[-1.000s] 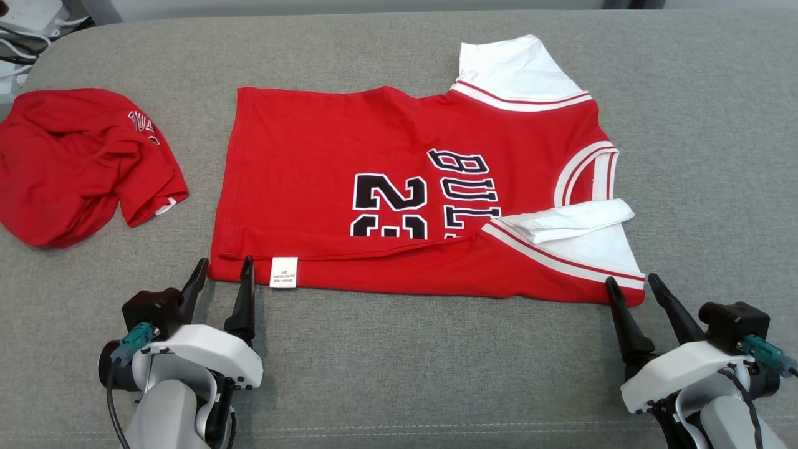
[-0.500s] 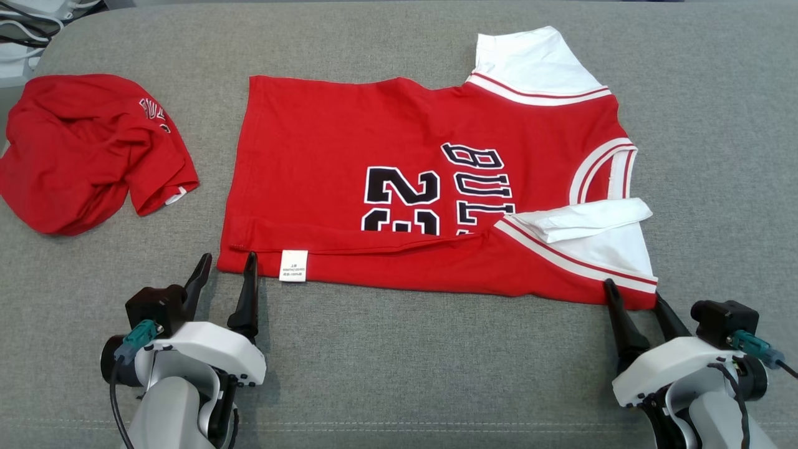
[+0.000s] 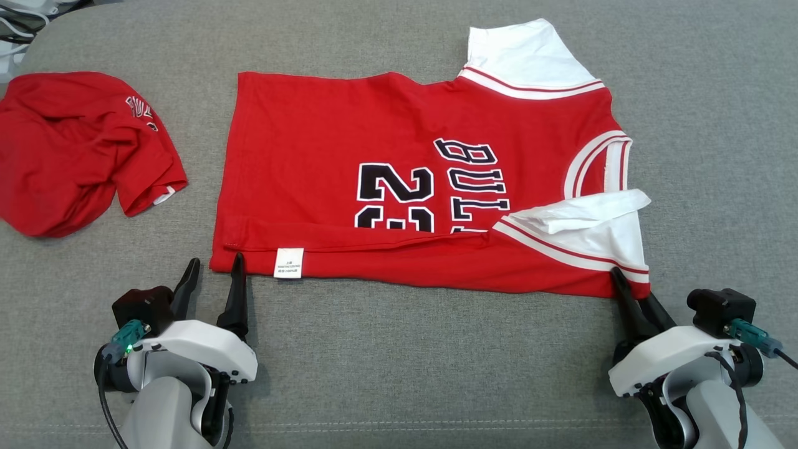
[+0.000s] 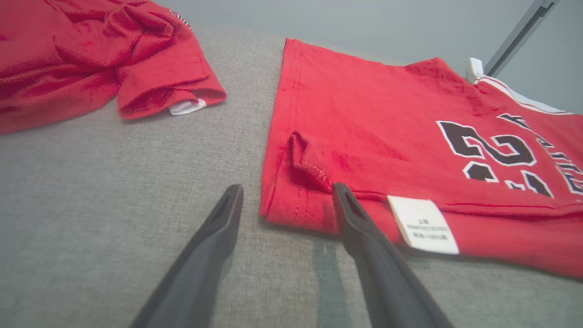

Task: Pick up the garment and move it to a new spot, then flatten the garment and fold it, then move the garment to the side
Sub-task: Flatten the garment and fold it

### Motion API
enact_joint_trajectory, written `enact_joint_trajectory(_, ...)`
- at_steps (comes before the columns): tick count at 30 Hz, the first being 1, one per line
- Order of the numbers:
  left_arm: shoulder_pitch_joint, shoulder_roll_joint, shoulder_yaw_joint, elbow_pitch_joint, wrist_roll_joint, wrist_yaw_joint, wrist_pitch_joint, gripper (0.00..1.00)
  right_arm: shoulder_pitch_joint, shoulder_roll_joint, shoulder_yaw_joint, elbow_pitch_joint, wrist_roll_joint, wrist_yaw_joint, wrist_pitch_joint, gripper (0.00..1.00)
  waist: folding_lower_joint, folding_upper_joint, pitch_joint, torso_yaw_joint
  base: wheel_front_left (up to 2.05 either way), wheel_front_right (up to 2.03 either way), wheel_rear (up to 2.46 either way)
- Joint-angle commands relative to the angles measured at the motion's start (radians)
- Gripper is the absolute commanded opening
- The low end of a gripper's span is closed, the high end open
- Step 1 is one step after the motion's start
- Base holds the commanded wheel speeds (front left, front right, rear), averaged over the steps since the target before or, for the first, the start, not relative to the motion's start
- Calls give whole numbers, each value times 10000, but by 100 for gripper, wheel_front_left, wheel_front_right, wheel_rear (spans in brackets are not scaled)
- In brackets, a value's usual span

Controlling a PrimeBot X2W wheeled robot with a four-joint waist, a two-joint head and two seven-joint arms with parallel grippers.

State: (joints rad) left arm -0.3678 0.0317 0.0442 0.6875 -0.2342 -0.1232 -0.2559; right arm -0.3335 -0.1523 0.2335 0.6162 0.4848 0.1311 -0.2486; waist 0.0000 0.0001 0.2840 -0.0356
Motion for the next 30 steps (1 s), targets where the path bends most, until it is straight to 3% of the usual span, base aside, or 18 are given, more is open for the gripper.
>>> enact_joint_trajectory(1, -368, 225, 263, -76, -94, -60, -59, 100, -117, -64, 158, -276, -73, -4, -131, 0, 0, -1, 36, -52, 0, 0, 0)
enact_joint_trajectory(5, -518, 283, 290, 217, -259, -67, -59, 100, -161, -23, 173, -365, -111, -4, -131, 0, 0, -1, 89, -129, 0, 0, 0)
enact_joint_trajectory(7, -615, 320, 240, 369, -352, -70, -59, 91, -191, -9, 172, -424, -134, -4, -131, 0, 0, -1, 120, -172, 0, 0, 0)
enact_joint_trajectory(8, -655, 319, 216, 446, -435, -70, -59, 74, -203, -5, 155, -461, -138, -4, -131, 0, 0, -1, 129, -188, 0, 0, 0)
enact_joint_trajectory(9, -691, 321, 171, 540, -501, -71, -59, 44, -213, -7, 139, -493, -151, -4, -131, 0, 0, -1, 139, -202, 0, 0, 0)
enact_joint_trajectory(10, -723, 333, 131, 599, -553, -71, -59, 34, -220, -10, 131, -515, -168, -4, -131, 0, 0, -1, 145, -214, 0, 0, 0)
enact_joint_trajectory(12, -740, 339, 51, 691, -663, -72, -59, 0, -231, -6, 102, -560, -180, -4, -131, 0, 0, -1, 150, -237, 0, 0, 0)
enact_joint_trajectory(30, -367, 454, -349, 1040, -1193, -74, -59, 0, 10, -236, -16, -582, -92, -4, -131, 0, 0, -1, -376, -157, 0, 0, 0)
